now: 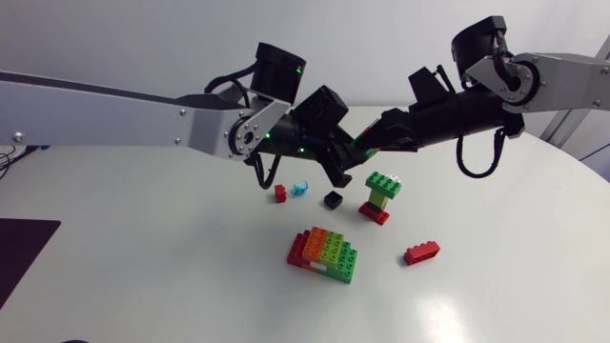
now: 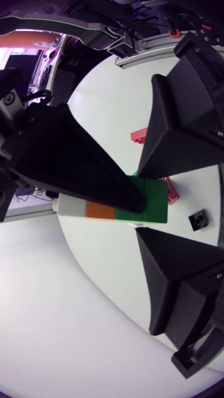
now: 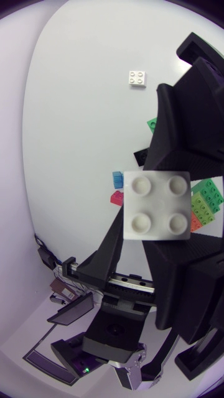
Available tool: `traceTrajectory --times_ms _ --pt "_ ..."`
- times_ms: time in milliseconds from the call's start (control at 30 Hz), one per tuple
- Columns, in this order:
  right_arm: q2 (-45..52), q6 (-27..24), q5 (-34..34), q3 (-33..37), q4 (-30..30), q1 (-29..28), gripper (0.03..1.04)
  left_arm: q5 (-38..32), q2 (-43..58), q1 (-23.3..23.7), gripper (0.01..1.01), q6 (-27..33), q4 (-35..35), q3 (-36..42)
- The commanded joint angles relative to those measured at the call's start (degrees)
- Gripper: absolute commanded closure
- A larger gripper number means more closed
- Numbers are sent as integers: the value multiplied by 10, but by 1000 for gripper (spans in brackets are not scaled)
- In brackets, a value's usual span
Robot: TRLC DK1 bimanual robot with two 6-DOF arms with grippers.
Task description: Disassemble duplo
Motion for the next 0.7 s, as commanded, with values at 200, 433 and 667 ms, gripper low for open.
traceTrajectory --times_ms 200,433,667 --pt "-3 12 -22 11 -10 -22 808 14 -22 -11 680 29 -1 -42" --pt "-4 12 -36 31 -20 -50 808 17 -34 -10 680 46 -14 -58" --pt "-10 0 -32 31 -18 -72 808 17 -38 0 682 55 -22 -65"
